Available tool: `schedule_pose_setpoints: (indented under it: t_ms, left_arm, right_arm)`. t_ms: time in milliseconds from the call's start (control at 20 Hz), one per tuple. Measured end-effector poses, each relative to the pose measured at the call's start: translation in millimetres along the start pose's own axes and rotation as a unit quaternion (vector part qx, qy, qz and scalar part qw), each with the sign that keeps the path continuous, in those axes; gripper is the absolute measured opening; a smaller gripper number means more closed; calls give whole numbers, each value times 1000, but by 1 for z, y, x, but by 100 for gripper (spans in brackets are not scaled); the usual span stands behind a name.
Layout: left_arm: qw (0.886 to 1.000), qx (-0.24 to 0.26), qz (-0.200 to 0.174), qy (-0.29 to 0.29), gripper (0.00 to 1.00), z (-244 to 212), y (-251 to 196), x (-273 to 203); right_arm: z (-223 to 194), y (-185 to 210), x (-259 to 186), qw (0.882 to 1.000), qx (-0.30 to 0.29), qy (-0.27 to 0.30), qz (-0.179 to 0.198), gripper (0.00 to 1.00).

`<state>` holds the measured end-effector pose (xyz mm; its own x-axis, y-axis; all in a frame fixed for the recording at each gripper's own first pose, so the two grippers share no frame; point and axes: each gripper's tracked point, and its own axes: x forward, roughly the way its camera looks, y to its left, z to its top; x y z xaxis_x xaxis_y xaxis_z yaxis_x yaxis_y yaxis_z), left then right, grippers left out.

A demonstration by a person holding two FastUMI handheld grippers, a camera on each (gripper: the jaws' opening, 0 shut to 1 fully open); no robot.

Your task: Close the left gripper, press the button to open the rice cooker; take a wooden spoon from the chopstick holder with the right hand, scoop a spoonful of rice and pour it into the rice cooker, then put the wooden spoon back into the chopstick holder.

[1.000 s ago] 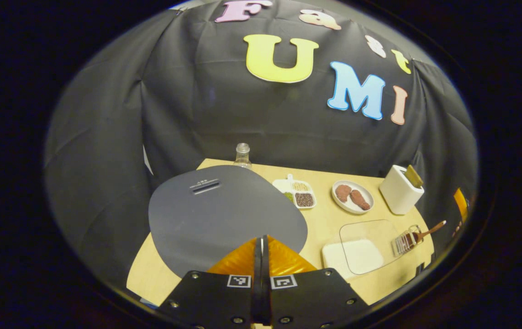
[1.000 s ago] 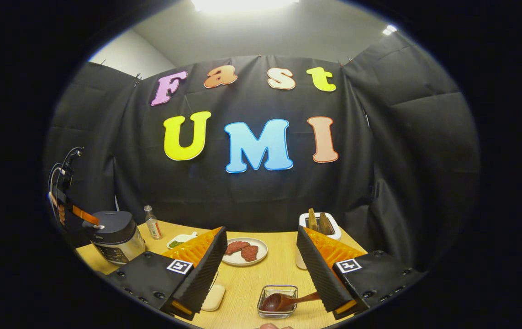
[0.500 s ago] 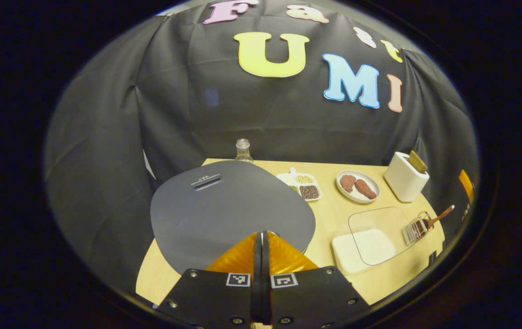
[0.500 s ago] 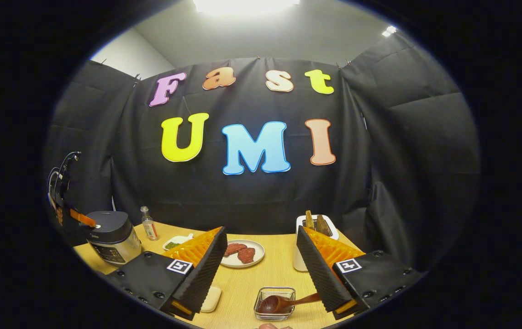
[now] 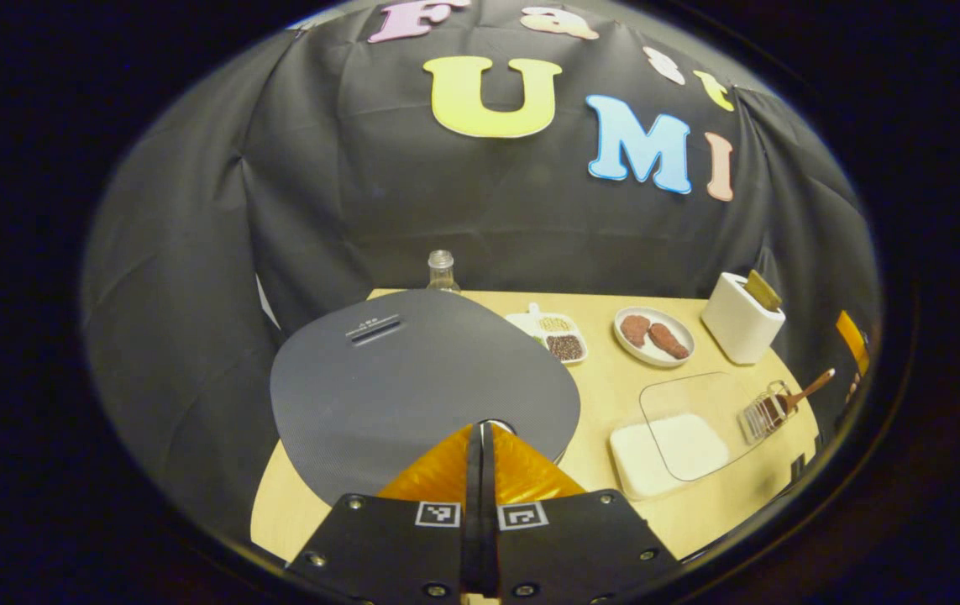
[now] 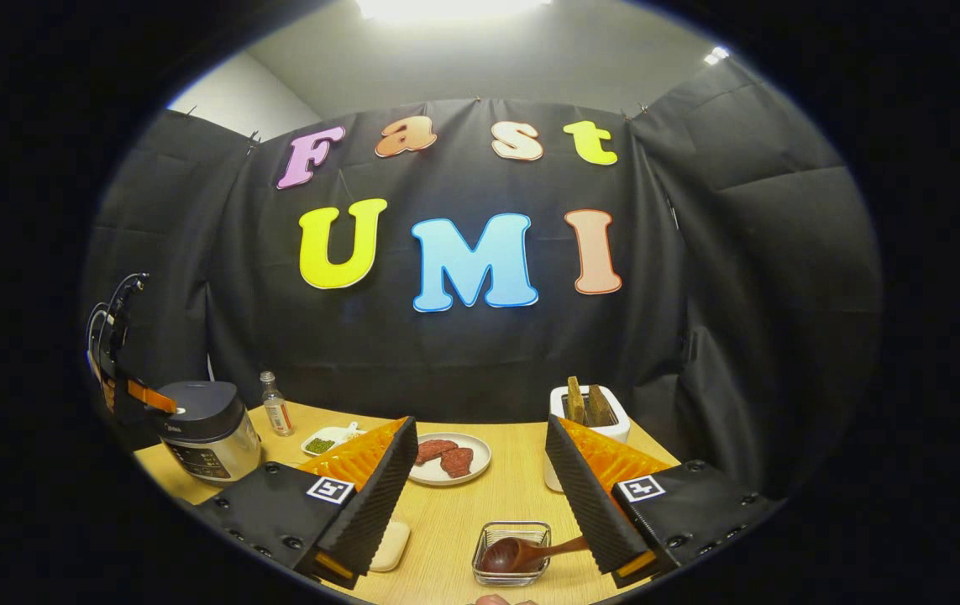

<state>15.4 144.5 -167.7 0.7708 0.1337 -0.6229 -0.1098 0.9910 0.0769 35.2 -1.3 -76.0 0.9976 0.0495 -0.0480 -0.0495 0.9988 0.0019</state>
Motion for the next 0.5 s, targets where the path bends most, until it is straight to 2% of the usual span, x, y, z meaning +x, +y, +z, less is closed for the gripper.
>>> schedule_pose_setpoints:
  t_ms: [100,200,300,400,500]
  left_arm:
    - [1000,-2,5,-10,2,2,1,-2]
    - [998,-22,17,-52,2,11,1,-6]
    - [996,-10,29,-83,2,22,3,-18]
    - [988,4,58,-141,2,55,13,-37]
    - [972,22,101,-210,2,94,24,-68]
  right_arm:
    - [1,2,-1,1000,0,-1,4,98]
    - [3,0,-3,1000,-1,0,5,98]
    - [5,-8,-3,1000,-3,-2,-6,98]
    - [6,-10,-4,1000,-3,-1,-10,98]
    - [5,-12,-5,1000,-5,1,-12,98]
